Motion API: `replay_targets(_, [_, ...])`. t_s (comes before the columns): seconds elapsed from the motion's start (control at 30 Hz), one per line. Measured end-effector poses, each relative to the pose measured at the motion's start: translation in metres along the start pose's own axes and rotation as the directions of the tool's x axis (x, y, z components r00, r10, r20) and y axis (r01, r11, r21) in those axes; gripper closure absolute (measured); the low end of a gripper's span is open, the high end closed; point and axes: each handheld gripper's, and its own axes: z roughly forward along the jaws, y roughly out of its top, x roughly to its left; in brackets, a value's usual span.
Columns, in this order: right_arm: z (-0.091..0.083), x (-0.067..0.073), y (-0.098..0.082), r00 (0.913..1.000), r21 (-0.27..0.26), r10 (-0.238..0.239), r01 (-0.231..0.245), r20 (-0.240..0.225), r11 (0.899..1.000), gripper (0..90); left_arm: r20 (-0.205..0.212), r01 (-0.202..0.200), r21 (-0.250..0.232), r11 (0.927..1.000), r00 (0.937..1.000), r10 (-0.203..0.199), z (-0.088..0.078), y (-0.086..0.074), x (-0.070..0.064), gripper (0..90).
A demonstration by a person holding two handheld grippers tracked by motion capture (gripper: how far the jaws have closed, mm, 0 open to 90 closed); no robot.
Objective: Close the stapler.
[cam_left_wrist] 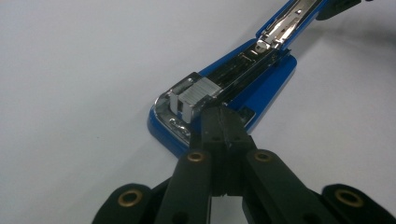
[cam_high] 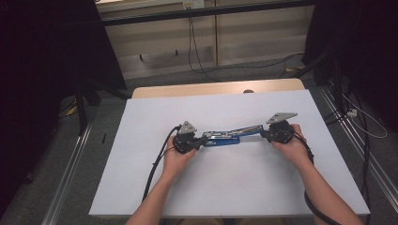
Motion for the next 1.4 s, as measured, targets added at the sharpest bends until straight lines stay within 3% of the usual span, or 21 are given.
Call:
replay_targets(0.27, [-0.005,0.005,0.012,0.9998,-0.025,-0.018,0.018,0.001,1.000,90.0,0.014,0.002,0.009,1.0000,0.9999,-0.002,-0.001,0.000,0.000,90.0])
replay_targets(0.37, [-0.006,0.006,0.013,0.9998,-0.031,-0.017,0.017,-0.005,0.999,90.0,-0.009,-0.013,0.011,0.9999,0.9999,0.013,-0.001,0.000,-0.002,90.0])
replay_targets(0.73, [-0.007,0.020,0.006,0.9992,-0.060,-0.017,0.014,-0.035,0.998,87.4,0.035,0.036,-0.025,0.9990,0.9988,-0.035,-0.012,0.003,0.000,85.8])
replay_targets(0.9, [-0.014,0.029,0.005,0.9991,-0.099,0.014,-0.018,-0.040,0.995,79.6,0.046,0.051,-0.036,0.9981,0.9977,-0.050,-0.016,0.005,-0.003,74.5])
replay_targets(0.97, [-0.017,0.032,0.005,0.9990,-0.116,0.009,-0.014,-0.044,0.993,75.0,0.046,0.039,-0.030,0.9988,0.9982,-0.037,-0.018,0.006,-0.005,69.6])
replay_targets(1.03, [-0.021,0.034,0.006,0.9992,-0.131,0.020,-0.025,-0.035,0.991,69.3,0.034,0.045,-0.016,0.9989,0.9984,-0.044,-0.019,0.007,-0.007,60.5])
replay_targets(1.13, [-0.025,0.037,0.005,0.9990,-0.153,0.038,-0.041,-0.024,0.987,55.9,-0.012,0.073,-0.019,0.9972,0.9973,-0.073,-0.022,0.007,-0.006,36.8])
replay_targets(1.17, [-0.026,0.038,0.004,0.9992,-0.158,0.036,-0.038,-0.018,0.987,54.7,-0.010,0.081,-0.017,0.9966,0.9967,-0.081,-0.023,0.008,-0.006,31.1])
replay_targets(1.3, [-0.030,0.042,-0.002,0.9988,-0.173,0.045,-0.048,-0.020,0.984,42.6,-0.013,0.107,-0.034,0.9936,0.9941,-0.108,-0.028,0.007,-0.008,18.6])
replay_targets(1.4, [-0.033,0.046,-0.007,0.9982,-0.187,0.054,-0.058,-0.025,0.981,37.4,-0.009,0.130,-0.044,0.9905,0.9914,-0.131,-0.033,0.004,-0.009,14.6])
